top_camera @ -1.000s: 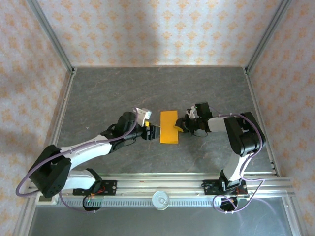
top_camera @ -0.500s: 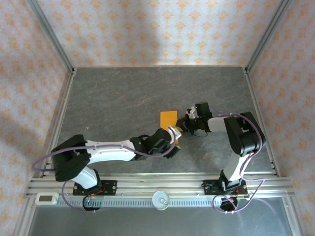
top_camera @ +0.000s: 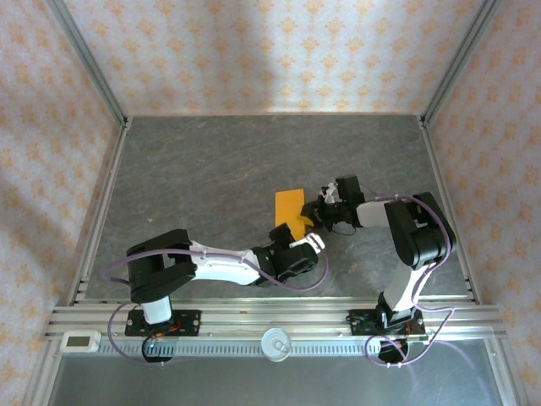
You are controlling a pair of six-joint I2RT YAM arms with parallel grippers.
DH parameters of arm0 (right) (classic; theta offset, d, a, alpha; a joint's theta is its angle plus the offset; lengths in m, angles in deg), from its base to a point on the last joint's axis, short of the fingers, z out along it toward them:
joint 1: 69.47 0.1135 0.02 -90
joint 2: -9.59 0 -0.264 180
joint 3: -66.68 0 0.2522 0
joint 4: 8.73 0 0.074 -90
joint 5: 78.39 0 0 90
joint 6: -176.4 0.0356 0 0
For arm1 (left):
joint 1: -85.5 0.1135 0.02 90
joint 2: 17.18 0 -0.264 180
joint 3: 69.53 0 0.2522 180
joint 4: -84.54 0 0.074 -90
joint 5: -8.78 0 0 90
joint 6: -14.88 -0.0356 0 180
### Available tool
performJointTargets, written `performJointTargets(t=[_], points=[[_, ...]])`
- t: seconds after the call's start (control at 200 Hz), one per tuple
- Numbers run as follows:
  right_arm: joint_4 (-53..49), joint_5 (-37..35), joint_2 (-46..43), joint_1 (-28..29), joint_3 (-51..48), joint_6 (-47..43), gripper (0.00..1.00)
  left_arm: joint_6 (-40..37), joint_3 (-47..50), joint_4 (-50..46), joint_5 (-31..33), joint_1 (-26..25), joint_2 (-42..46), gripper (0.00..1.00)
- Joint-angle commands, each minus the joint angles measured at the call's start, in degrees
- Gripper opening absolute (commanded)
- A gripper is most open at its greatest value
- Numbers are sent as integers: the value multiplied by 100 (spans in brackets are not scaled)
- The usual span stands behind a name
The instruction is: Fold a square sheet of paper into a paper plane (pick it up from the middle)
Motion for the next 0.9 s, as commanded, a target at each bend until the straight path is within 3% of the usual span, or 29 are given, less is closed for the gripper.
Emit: performJointTargets(t=[0.0, 0.17, 0.611, 0.896], points=[[171, 162, -92, -24, 22, 45, 16, -304, -153, 24, 426, -11, -186, 92], [-16, -3, -158, -25, -26, -86, 10, -322, -113, 170, 534, -11, -249, 89], [-27, 20, -130, -25, 2, -74, 12, -475, -161, 516, 1063, -3, -478, 76], [6, -37, -106, -28, -34, -49, 15, -522, 51, 753, 915, -3, -207, 51]])
